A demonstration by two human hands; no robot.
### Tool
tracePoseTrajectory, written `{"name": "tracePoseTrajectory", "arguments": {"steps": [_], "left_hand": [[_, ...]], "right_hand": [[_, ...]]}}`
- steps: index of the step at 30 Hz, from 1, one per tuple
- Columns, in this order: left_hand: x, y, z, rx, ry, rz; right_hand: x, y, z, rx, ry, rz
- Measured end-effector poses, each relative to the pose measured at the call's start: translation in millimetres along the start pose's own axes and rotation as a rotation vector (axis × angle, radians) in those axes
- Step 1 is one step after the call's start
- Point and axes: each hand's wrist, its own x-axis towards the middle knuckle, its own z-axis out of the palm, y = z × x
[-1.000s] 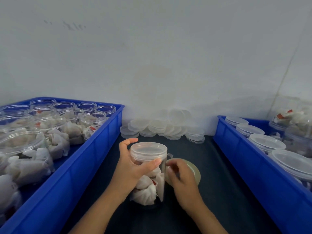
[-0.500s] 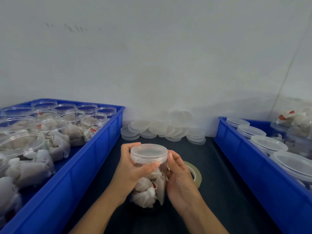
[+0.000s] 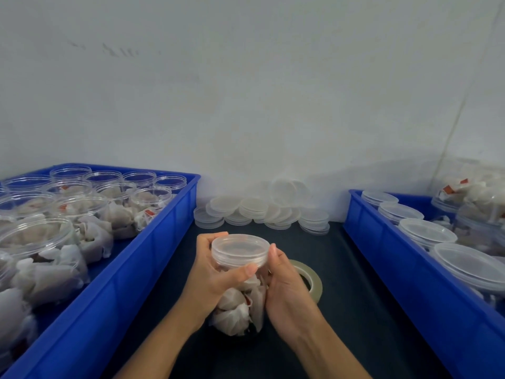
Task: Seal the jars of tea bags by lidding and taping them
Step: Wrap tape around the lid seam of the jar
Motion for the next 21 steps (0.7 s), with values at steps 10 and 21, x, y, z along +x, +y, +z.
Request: {"name": "tracePoseTrajectory", "arguments": {"steps": [10, 21], "left_hand": [[-7.4, 13.8, 23.6, -0.020, 0.048, -0.016], [26.9, 100.5, 126.3, -0.068, -0.117, 0.167]], "right_hand": [[-15.6, -20.3, 10.1, -0.139, 0.122, -0.077], [-61.2, -157.1, 25.2, -0.283, 0.285, -0.309]]}}
